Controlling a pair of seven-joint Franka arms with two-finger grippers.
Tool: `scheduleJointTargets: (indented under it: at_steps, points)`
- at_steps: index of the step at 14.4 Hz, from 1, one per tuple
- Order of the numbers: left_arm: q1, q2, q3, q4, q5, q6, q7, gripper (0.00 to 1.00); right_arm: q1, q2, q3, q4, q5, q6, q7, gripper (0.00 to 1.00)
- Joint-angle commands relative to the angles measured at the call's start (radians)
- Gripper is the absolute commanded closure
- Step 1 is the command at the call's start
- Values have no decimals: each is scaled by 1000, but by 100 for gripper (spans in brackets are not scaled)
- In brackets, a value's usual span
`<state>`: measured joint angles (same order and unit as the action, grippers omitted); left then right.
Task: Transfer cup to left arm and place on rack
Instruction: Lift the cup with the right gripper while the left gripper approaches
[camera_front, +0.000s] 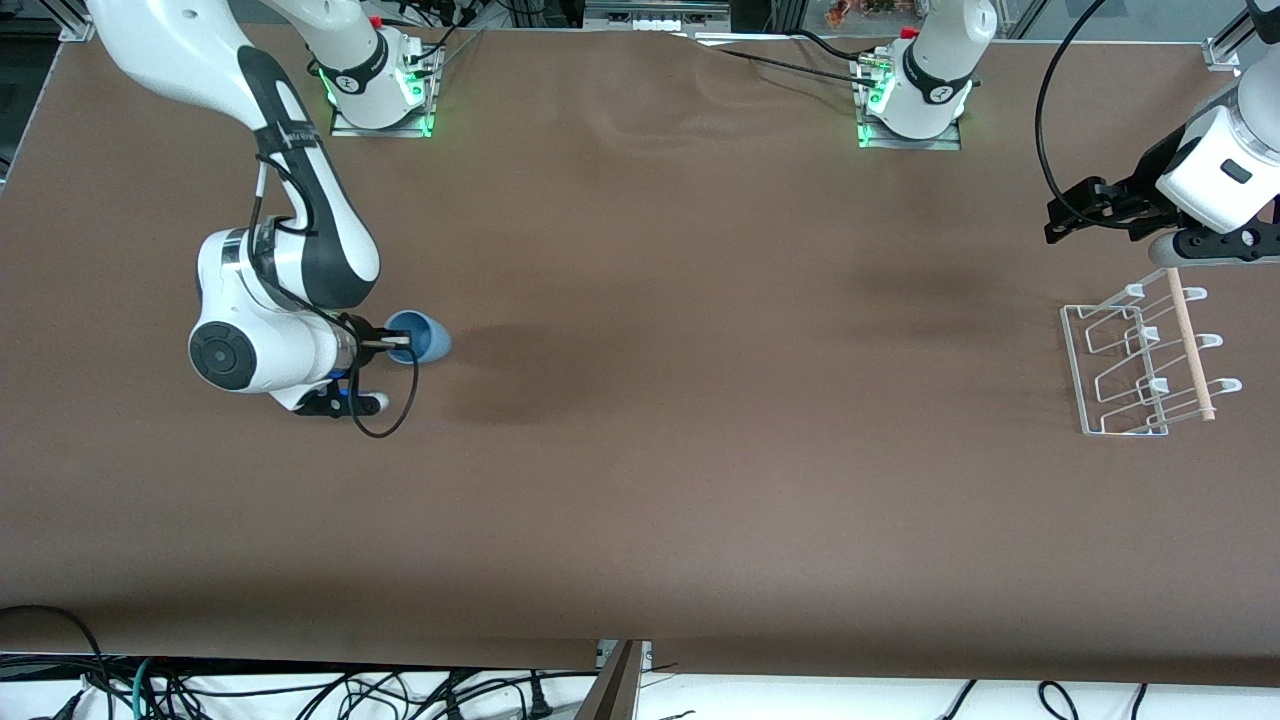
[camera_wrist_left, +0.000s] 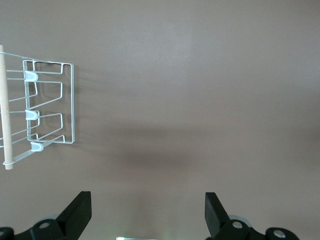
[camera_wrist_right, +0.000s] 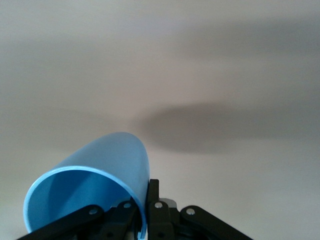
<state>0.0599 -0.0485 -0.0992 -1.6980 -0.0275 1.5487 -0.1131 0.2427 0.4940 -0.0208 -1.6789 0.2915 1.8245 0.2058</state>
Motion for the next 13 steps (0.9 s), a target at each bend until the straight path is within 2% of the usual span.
scheduleJointTargets:
  at_steps: [1, 3, 7, 9, 11, 13]
  points:
    - [6, 10, -10, 23, 15, -15, -5, 0, 67, 54, -4, 129, 139, -56, 165, 100]
    - [3, 30, -10, 50, 12, -16, -2, 0, 127, 55, -1, 194, 222, -53, 330, 100]
    - [-9, 68, -11, 89, 5, -19, 99, 0, 222, 141, 36, 377, 548, 5, 594, 100]
    - [-8, 70, -13, 90, -49, -21, 261, 0, 282, 169, 51, 462, 583, 70, 728, 100]
    - [-6, 75, -11, 84, -145, -21, 428, 0, 328, 169, 58, 493, 597, 143, 806, 100]
    - [-3, 101, -11, 86, -245, -19, 579, 0, 340, 169, 106, 525, 633, 215, 878, 100]
